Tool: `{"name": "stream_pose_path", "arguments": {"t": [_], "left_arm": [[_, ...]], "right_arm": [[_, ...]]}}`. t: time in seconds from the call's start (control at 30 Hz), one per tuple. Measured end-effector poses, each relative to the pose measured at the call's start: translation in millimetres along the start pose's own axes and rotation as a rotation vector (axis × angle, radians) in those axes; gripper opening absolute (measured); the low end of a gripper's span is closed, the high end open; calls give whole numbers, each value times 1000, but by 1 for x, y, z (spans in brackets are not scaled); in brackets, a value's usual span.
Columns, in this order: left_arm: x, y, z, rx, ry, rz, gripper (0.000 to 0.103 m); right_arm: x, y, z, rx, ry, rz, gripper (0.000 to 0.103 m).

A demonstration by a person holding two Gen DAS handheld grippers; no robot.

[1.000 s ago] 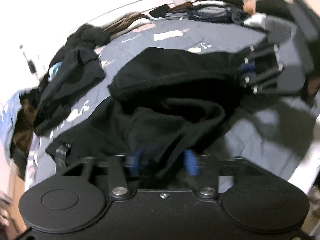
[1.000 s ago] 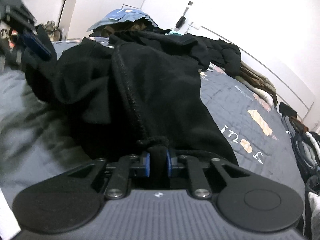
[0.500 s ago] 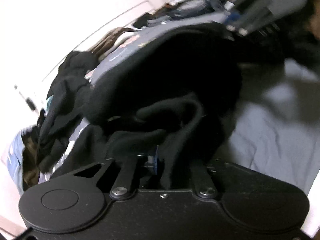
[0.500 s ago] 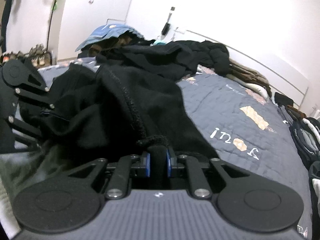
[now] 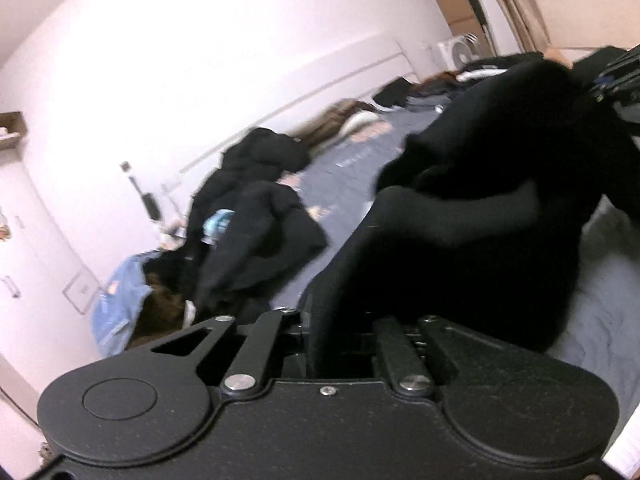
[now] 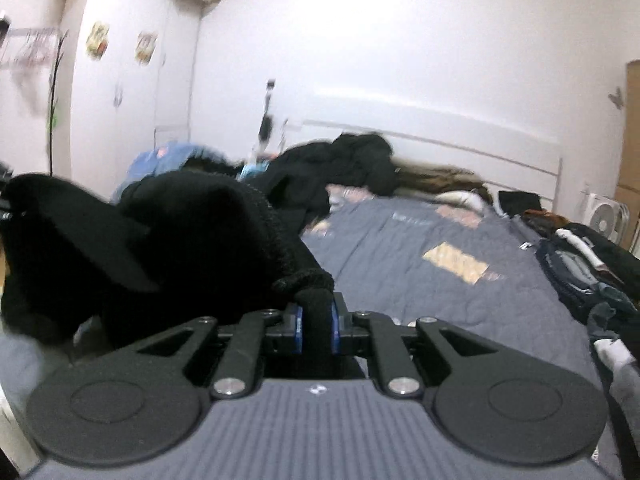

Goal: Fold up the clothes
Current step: 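Raise the black garment high with both tools to spread it out, then lower the garment flat onto the quilt and open both tools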

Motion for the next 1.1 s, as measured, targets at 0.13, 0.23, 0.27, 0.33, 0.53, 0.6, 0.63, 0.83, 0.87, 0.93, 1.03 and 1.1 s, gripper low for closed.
{"name": "stream_pose_path", "arguments": {"t": [0.13, 0.23, 0.27, 0.33, 0.53, 0.6, 0.63, 0.83, 0.87, 0.93, 1.03, 1.1], "left_arm": [[-20, 33, 12, -41, -15, -52, 6], [-38, 61, 16, -68, -27, -102, 6], [-44, 72, 18, -77, -28, -123, 6], [-59, 95, 20, -92, -33, -166, 6], [-104, 161, 28, -136, -57, -290, 6], [-121, 177, 30, -144, -56, -326, 6], [-130, 185, 31, -147, -56, -344, 6], [-170, 209, 25, -155, -75, -429, 6], [-175, 208, 22, -152, -74, -438, 6], [-182, 194, 17, -139, -69, -436, 6], [-188, 162, 8, -115, -68, -419, 6], [-190, 130, 2, -88, -64, -385, 6]], "right_arm": [[-19, 29, -20, 7, -30, -59, 11], [-36, 53, -30, -4, -55, -107, 11], [-42, 60, -33, -8, -61, -123, 11], [-54, 78, -37, -16, -67, -159, 11], [-98, 136, -48, -33, -78, -295, 11], [-115, 151, -51, -26, -59, -338, 11], [-123, 158, -53, -20, -46, -358, 11], [-167, 187, -70, 15, 12, -422, 11], [-171, 187, -73, 23, 18, -426, 11], [-175, 184, -77, 36, 22, -423, 11], [-172, 173, -81, 57, 18, -399, 11], [-167, 156, -85, 76, 13, -366, 11]]}}
Point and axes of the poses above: each gripper's, at about its wrist camera, not at the fingertips, and y roughly against the way its jaws point, z to its left, x to its underside, the point moved 2 cm from there along -y, roughly the way its jaws point, and after that the axes turned 8 degrees about y, right-handed, at the moved point
